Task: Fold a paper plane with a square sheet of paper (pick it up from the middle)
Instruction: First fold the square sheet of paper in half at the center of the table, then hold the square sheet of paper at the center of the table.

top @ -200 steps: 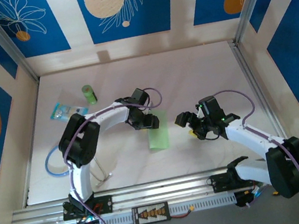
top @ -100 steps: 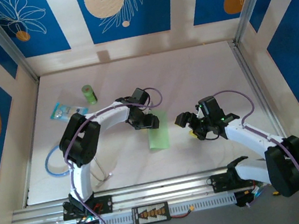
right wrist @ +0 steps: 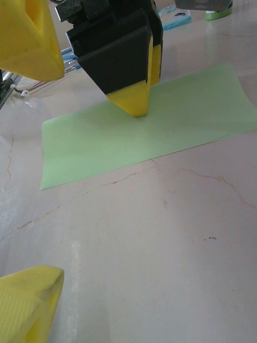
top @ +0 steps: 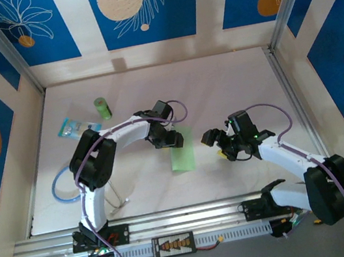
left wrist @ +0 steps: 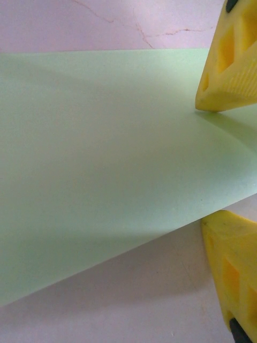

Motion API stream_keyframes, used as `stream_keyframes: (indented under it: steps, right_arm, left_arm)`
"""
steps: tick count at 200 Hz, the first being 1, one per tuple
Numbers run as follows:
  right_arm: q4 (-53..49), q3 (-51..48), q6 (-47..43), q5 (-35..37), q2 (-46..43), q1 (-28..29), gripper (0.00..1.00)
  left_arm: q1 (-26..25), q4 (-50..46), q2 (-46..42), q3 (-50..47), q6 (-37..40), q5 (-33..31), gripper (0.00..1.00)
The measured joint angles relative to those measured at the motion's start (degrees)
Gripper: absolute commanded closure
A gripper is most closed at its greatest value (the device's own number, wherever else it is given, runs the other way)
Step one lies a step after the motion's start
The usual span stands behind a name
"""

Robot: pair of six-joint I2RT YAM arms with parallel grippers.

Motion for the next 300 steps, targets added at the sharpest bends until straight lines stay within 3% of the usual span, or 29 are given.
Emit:
stream_keyframes:
  steps: [270,300]
  right_arm:
    - [1.5,0.4,0.0,-1.5,4.1,0.6,0.15]
    - [2.0,0.8,0.0,-1.8,4.5,0.8,0.23]
  left_arm:
    - [-0.4,-2.9,1.5,2.6,1.0,-0.9,0.42]
    - [-0.4,-2.9,1.5,2.6,1.0,-0.9,0.42]
